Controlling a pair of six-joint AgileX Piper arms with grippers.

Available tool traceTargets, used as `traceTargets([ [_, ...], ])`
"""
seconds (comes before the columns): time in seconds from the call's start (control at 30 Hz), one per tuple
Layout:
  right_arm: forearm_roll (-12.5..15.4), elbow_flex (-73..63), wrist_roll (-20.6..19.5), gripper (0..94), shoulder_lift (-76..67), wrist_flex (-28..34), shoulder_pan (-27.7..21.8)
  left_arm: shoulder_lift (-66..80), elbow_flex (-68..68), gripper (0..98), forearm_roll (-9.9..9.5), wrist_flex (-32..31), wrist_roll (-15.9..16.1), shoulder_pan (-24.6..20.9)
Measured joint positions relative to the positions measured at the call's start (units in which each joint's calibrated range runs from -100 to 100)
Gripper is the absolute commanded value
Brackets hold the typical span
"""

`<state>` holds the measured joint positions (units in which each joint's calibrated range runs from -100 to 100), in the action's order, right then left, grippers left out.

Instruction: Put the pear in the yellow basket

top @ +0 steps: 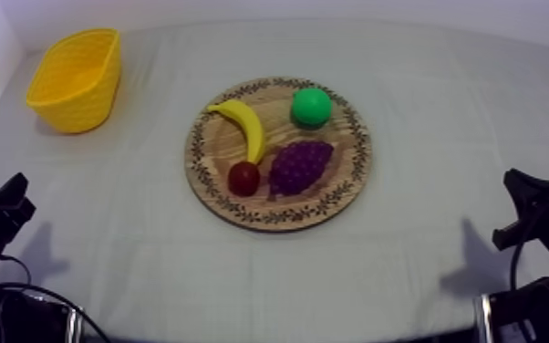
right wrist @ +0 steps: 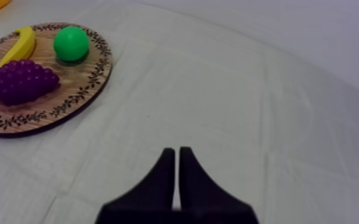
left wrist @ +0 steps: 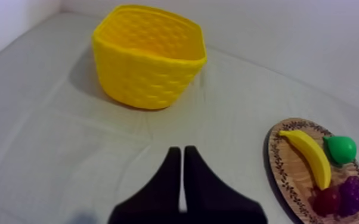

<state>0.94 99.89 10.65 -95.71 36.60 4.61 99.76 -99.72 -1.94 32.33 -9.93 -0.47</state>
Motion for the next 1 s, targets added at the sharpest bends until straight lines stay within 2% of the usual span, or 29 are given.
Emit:
traceTargets([
  [0.63,0.0,0.0,0.05,0.4,0.0,0.0,0.0,0.0,-0.05,0.0,0.01,0.08,0.38,0.36],
  [0.83,0.0,0.0,0.01,0.4,0.0,0.0,0.0,-0.15,1.14,0.0,0.56,2.83,4.77,2.27],
  [0.93,0.0,0.0,0.01,0.4,0.0,0.0,0.0,-1.44,1.79,0.0,2.56,4.54,7.76,3.75],
  [1.0,0.0,0.0,0.01,0.4,0.0,0.0,0.0,-3.04,2.16,0.0,4.85,4.52,10.25,4.6],
])
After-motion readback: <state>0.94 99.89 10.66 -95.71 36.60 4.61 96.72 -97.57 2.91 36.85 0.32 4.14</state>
